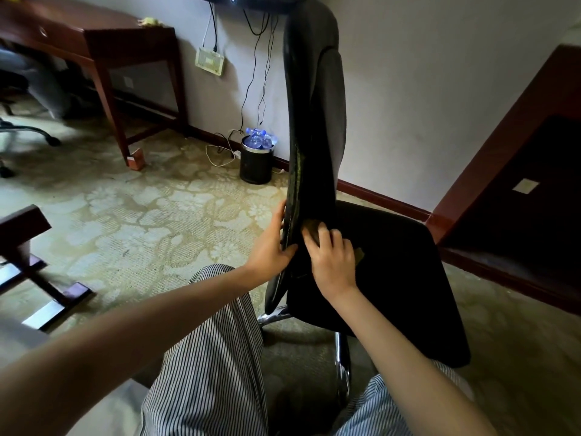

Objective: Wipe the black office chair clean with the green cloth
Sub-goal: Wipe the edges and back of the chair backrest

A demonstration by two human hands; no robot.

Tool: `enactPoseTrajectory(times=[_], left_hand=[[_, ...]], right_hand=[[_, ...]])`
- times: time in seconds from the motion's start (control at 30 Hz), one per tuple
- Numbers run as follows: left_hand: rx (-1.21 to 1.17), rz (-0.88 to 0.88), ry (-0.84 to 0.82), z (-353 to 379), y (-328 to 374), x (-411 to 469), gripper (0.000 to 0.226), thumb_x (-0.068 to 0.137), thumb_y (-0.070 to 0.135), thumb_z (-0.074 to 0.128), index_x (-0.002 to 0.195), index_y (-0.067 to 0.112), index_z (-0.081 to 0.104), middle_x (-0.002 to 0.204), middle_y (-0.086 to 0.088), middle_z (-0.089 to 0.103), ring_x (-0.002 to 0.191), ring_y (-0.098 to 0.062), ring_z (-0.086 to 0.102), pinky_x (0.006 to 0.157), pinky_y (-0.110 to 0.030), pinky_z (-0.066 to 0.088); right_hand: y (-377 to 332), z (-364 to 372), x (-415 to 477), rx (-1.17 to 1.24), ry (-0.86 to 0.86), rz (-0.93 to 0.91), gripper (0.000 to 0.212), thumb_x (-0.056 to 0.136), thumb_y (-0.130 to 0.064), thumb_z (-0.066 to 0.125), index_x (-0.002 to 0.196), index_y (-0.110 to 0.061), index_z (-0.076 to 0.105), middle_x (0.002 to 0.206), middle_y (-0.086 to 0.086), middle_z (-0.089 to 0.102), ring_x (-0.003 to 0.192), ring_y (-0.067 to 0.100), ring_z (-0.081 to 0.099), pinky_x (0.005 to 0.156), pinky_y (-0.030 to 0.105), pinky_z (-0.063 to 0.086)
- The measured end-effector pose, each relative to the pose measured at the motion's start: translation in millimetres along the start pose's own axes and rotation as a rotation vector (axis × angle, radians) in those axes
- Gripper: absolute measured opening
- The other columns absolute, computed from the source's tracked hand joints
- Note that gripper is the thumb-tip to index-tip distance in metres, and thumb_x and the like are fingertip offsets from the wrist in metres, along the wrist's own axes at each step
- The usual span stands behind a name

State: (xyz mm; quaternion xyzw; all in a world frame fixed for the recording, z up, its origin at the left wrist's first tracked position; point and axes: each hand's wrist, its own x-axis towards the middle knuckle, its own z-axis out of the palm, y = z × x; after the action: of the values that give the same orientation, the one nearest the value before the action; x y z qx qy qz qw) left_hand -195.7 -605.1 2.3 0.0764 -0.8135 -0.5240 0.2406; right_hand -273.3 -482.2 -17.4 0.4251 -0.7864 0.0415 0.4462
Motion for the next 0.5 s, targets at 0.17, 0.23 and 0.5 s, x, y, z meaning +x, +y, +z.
enactPoseTrajectory(times=[0.17, 0.23, 0.5], left_hand=[[0.041, -0.018, -0.002, 0.4, -0.7, 0.3, 0.088, 0.086, -0.003, 0.057, 0.139, 0.037, -0.001, 0.145, 0.000, 0.035, 0.129, -0.010, 0.036, 0.096, -0.021, 0.041], [0.031, -0.022, -0.007, 1.3, -2.4, 0.4, 0.088, 0.087, -0.003, 0.057, 0.142, 0.033, 0.000, 0.143, 0.004, 0.034, 0.126, -0.005, 0.034, 0.092, -0.012, 0.039], [0.075, 0.089, -0.143, -8.3, -15.9, -0.1, 0.102, 0.081, -0.010, 0.059, 0.139, 0.038, -0.008, 0.140, 0.041, 0.011, 0.135, 0.007, 0.021, 0.105, -0.017, 0.033]], right_hand=[[-6.4, 7.5, -35.4, -0.030, -0.214, -0.076, 0.055, 0.055, -0.017, 0.081, 0.110, -0.021, 0.070, 0.109, 0.010, 0.052, 0.089, 0.028, 0.046, 0.063, 0.033, 0.050], [-9.5, 4.2, -38.7, 0.026, -0.264, -0.031, 0.061, 0.048, -0.017, 0.086, 0.107, -0.021, 0.071, 0.103, 0.009, 0.062, 0.086, 0.027, 0.051, 0.062, 0.033, 0.051], [3.3, -10.7, -10.8, 0.132, -0.048, 0.130, 0.046, 0.069, -0.002, 0.078, 0.114, -0.010, 0.067, 0.105, 0.017, 0.064, 0.082, 0.031, 0.063, 0.060, 0.038, 0.054]])
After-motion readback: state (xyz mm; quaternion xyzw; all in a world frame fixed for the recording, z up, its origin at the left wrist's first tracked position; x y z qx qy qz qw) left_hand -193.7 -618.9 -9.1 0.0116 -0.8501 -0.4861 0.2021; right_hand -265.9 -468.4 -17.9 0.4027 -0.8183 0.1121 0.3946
